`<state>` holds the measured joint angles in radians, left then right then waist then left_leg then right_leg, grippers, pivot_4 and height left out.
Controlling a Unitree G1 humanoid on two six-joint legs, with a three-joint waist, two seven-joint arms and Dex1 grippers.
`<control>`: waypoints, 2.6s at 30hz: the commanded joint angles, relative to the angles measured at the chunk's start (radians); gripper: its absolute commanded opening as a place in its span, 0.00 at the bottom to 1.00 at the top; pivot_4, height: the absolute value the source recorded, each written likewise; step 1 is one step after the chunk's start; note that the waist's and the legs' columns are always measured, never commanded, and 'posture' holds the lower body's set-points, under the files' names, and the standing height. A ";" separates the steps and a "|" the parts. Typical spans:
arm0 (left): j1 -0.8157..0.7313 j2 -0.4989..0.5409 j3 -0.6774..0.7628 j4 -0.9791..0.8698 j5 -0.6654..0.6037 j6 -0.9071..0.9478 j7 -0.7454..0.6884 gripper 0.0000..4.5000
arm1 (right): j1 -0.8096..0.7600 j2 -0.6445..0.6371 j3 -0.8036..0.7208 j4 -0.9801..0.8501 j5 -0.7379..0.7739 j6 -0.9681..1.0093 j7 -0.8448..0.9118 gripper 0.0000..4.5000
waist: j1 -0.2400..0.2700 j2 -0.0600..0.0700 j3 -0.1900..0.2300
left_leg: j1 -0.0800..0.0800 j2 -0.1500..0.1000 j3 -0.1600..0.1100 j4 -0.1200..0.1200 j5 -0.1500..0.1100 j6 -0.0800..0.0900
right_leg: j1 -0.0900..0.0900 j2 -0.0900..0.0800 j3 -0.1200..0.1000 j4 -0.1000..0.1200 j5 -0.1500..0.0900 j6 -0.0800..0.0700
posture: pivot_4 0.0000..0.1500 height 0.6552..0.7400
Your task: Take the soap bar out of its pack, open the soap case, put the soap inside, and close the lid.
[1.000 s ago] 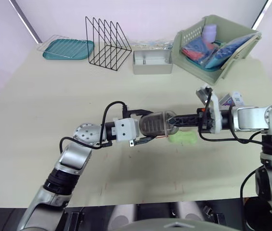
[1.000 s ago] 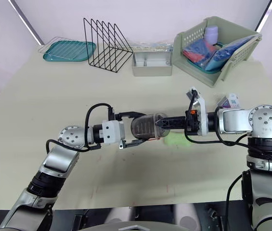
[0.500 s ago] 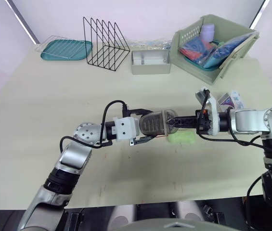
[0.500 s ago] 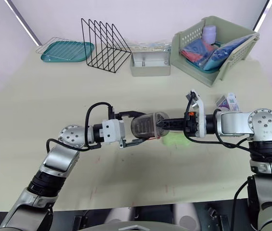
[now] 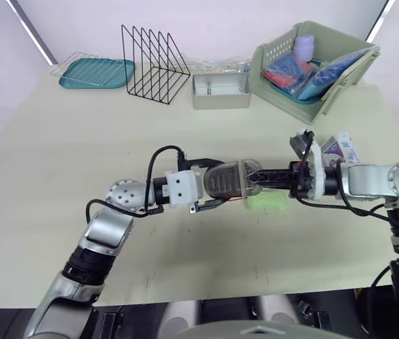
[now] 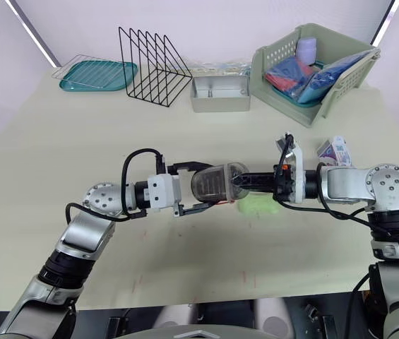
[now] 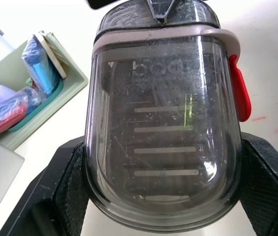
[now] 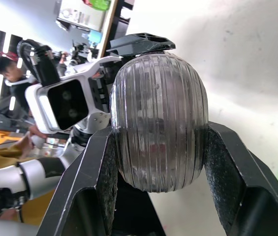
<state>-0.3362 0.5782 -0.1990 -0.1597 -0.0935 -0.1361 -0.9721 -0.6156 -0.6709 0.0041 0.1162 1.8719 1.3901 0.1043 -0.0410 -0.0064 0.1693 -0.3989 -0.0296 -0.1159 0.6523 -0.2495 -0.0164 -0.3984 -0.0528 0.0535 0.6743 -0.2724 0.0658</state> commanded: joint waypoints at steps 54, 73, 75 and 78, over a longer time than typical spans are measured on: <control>-0.005 0.038 0.016 0.082 0.049 -0.006 0.037 0.77 | 0.013 -0.153 -0.254 -0.064 -0.843 0.013 0.395 0.99 | 0.003 0.000 0.000 | 0.000 0.000 0.001 -0.001 0.000 0.000 | 0.000 0.000 0.001 -0.002 0.000 0.000 | 1.00 1.00; -0.094 0.067 -0.004 0.179 0.017 0.067 -0.065 0.77 | 0.663 0.060 -0.163 -0.105 -1.369 -1.630 1.317 0.99 | 0.005 -0.001 0.000 | 0.003 0.000 0.000 -0.001 0.000 0.000 | 0.002 0.000 -0.001 -0.002 0.000 0.001 | 1.00 1.00; -0.109 0.074 -0.006 0.177 0.005 0.108 -0.097 0.77 | 0.675 0.076 -0.158 -0.095 -1.365 -1.662 1.330 0.99 | 0.006 -0.001 0.000 | 0.003 0.000 0.000 0.000 0.000 0.000 | 0.002 0.000 0.000 -0.002 0.000 0.001 | 1.00 1.00; -0.147 0.089 -0.021 0.178 0.012 0.166 -0.139 0.77 | 0.706 0.088 -0.146 -0.111 -1.352 -1.689 1.345 0.99 | 0.005 -0.001 0.000 | 0.003 0.000 0.000 0.000 0.000 0.000 | 0.002 0.000 0.000 -0.001 0.000 0.001 | 1.00 1.00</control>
<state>-0.4541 0.6502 -0.2115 0.0397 -0.0712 -0.0014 -1.0853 0.0749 -0.5826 -0.1350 0.0374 0.4983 -0.2634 1.4335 -0.0360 -0.0071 0.1697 -0.3956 -0.0296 -0.1160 0.6521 -0.2495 -0.0165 -0.3959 -0.0528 0.0531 0.6733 -0.2725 0.0664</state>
